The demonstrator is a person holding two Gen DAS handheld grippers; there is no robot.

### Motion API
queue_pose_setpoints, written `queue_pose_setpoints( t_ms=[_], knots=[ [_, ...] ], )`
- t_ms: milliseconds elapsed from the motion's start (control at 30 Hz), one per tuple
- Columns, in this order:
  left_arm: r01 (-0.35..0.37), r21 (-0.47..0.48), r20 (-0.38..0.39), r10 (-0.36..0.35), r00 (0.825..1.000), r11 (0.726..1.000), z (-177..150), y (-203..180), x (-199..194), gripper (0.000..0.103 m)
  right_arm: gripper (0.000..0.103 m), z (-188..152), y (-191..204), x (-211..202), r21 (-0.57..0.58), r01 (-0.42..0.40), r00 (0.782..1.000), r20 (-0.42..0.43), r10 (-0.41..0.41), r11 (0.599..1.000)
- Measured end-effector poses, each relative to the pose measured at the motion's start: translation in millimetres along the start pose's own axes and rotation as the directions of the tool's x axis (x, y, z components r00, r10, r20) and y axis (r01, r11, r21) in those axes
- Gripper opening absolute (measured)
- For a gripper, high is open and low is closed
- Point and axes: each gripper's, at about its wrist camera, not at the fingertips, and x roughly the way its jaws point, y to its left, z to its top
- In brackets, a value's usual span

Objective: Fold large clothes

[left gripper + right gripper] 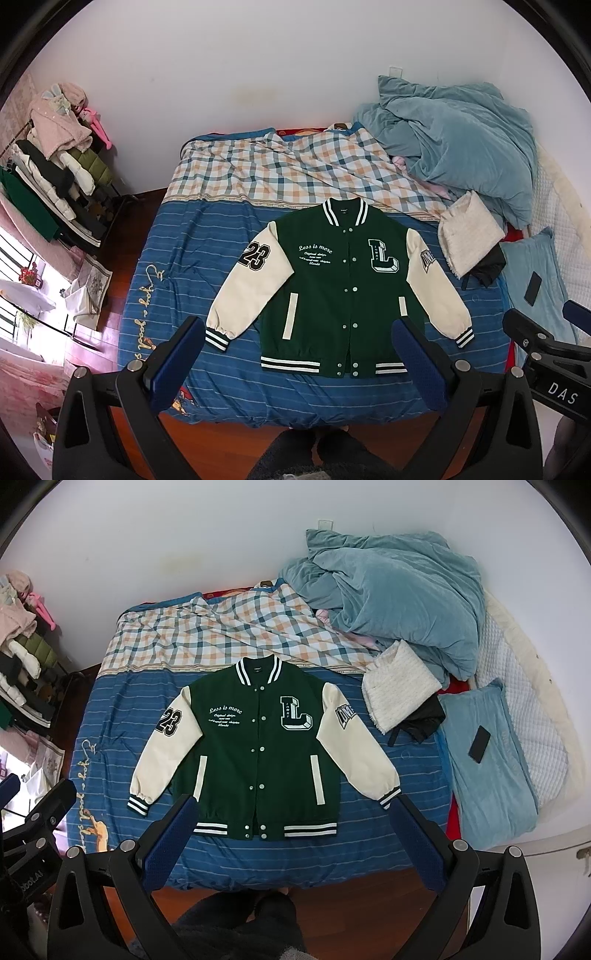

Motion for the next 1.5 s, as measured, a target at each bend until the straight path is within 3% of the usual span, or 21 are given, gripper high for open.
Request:
queue_pose_setpoints(
  t_ms=[1100, 1133, 1200, 1500],
  knots=[
    [-0.001, -0.005, 0.011, 0.001, 1.0, 1.0, 5.4, 0.5, 1.4, 0.103, 0.103, 1.5, -1.5, -1.2, 0.002, 0.0, 1.0, 0.004, 0.0, 1.0],
    [-0.002, -0.004, 0.013, 0.002, 1.0, 1.0, 6.4, -0.3, 1.7, 0.103, 0.103, 19.8, -4.0, -6.9, -0.001, -0.001, 1.0, 0.004, 0.001, 1.0],
    [-0.001, -0.004, 0.013, 0.001, 1.0, 1.0, 8.7, -1.6, 2.8, 0.103, 0.103, 23.3, -5.8, -9.4, 0.0, -0.001, 1.0, 0.005, 0.001, 1.0],
    [-0.002, -0.003, 0.015, 0.002, 1.0, 1.0, 10.6, -2.9, 2.1, 0.103, 0.103, 14.9, -2.1, -5.2, 0.001, 0.001, 1.0, 0.007, -0.001, 1.0]
  ],
)
